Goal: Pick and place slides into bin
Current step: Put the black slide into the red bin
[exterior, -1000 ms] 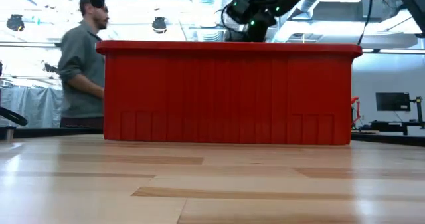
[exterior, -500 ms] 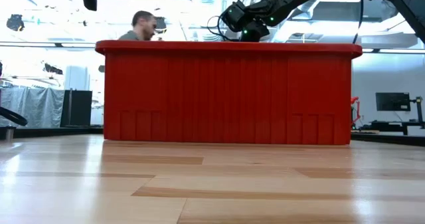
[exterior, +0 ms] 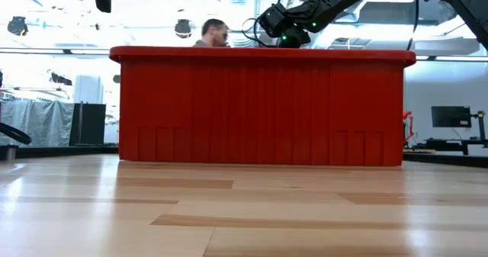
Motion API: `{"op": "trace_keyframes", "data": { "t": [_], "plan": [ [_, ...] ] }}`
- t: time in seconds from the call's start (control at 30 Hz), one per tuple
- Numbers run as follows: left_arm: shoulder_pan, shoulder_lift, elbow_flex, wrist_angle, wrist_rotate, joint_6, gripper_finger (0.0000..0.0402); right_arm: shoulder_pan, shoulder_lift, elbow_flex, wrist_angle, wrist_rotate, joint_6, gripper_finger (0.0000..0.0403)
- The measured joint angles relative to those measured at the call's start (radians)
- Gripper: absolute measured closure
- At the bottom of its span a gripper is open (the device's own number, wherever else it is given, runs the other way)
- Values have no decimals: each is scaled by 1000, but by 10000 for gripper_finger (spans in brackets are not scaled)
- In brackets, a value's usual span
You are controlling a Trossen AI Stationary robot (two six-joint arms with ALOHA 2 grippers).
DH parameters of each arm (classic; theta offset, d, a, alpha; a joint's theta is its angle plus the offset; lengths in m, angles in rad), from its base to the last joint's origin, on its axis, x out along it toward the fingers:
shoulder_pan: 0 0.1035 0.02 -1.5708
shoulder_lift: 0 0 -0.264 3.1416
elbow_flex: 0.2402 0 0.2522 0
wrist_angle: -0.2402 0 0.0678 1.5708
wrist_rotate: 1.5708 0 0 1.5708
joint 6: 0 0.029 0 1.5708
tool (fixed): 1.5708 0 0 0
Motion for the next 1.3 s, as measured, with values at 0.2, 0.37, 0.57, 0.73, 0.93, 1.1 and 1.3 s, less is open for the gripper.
{"op": "trace_keyframes", "data": {
  "t": [0.2,0.37,0.57,0.73,0.93,1.1,1.3],
  "plan": [
    [0,0,0,0,14,0,239,-12,0,0,0,-29,-2,388],
    [0,0,0,0,16,-1,239,-14,9,1,13,-31,-31,388],
    [0,0,0,-2,26,-1,239,-8,40,0,13,-29,-58,387],
    [0,0,0,-6,41,-19,239,1,61,-1,40,-36,-65,346],
    [0,0,0,-20,44,-20,239,2,63,0,36,-58,-68,316],
    [0,0,0,-32,45,-21,239,2,63,0,30,-78,-68,306],
    [0,0,0,-42,45,-21,239,4,63,0,28,-89,-45,281]
  ]
}}
